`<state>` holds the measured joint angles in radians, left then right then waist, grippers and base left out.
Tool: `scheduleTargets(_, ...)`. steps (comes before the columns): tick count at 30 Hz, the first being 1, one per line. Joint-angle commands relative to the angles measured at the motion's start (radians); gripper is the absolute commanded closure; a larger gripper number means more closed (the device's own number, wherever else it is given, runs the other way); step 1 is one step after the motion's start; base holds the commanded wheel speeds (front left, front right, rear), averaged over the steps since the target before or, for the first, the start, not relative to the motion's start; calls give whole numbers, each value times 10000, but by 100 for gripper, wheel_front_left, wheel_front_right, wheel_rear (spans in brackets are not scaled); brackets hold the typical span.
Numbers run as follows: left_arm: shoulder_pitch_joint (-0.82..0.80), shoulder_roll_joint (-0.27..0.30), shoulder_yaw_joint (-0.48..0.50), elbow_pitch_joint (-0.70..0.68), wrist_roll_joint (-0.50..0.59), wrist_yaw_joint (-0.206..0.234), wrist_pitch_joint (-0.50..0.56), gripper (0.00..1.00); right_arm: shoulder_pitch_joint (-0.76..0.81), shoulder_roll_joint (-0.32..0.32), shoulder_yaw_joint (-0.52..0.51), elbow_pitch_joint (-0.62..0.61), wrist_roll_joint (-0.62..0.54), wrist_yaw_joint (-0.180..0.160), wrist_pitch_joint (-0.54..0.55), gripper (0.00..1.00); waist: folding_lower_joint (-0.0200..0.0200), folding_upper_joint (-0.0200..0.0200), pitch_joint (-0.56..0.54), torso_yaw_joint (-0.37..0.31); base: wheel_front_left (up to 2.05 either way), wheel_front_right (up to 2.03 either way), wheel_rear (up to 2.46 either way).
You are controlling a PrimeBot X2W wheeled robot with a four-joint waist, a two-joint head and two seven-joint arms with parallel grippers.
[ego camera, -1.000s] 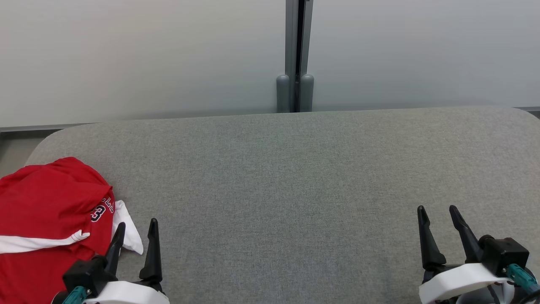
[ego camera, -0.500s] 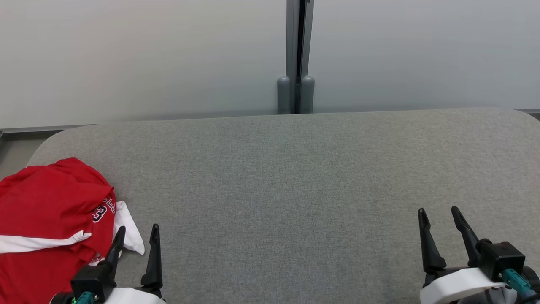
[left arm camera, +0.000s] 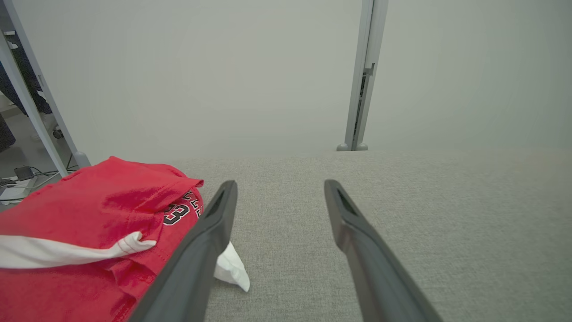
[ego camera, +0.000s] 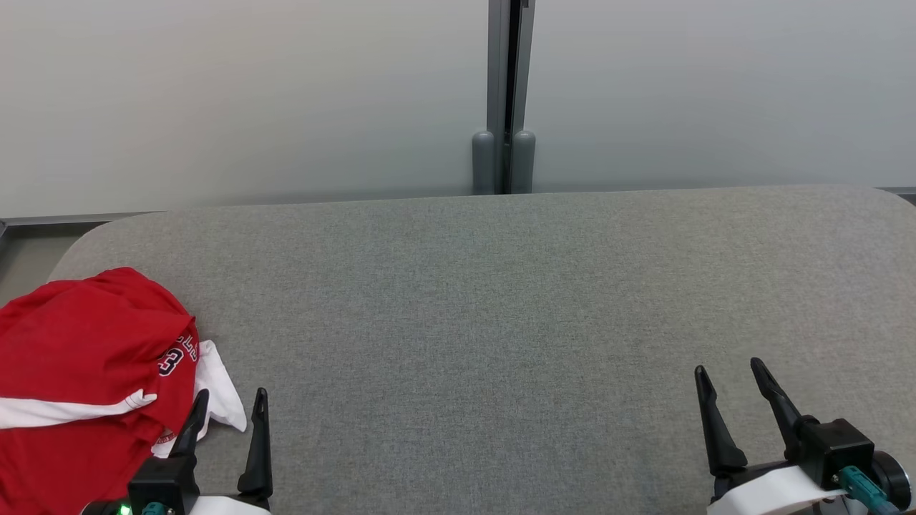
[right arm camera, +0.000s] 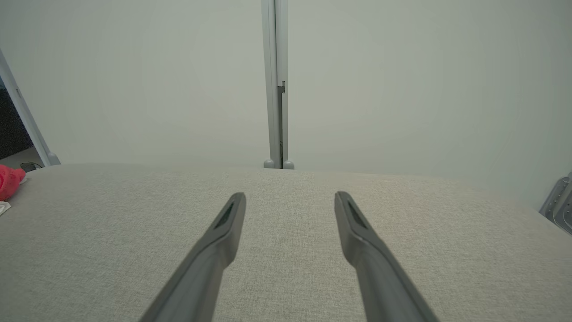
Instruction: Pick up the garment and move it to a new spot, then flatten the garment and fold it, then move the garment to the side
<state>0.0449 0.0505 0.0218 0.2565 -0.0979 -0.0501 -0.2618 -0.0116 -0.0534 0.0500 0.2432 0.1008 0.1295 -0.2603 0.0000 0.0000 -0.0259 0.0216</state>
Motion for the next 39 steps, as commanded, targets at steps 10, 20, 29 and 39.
scheduleTargets(10, 106, 18, 9, -43, -65, 135, -48, 0, 44, -2, -71, 88, 58, 22, -76, 0, 0, 0, -5, -51, 0, 0, 0)
scheduleTargets(20, 24, 16, -52, -6, -66, 130, -47, 0, 100, 7, -209, 59, 97, 20, -77, 0, 0, 0, 2, 58, 0, 0, 0)
scheduleTargets(29, -9, 19, -31, 59, -122, 131, -36, 0, 296, 13, -48, 33, 209, 20, -66, 0, 0, 0, -186, 1492, 0, 0, 0)
scheduleTargets(39, 215, 93, 121, 110, -30, 40, -36, 0, 47, 4, 577, 148, 360, 20, -64, 0, 0, 0, -312, 3151, 0, 0, 0)
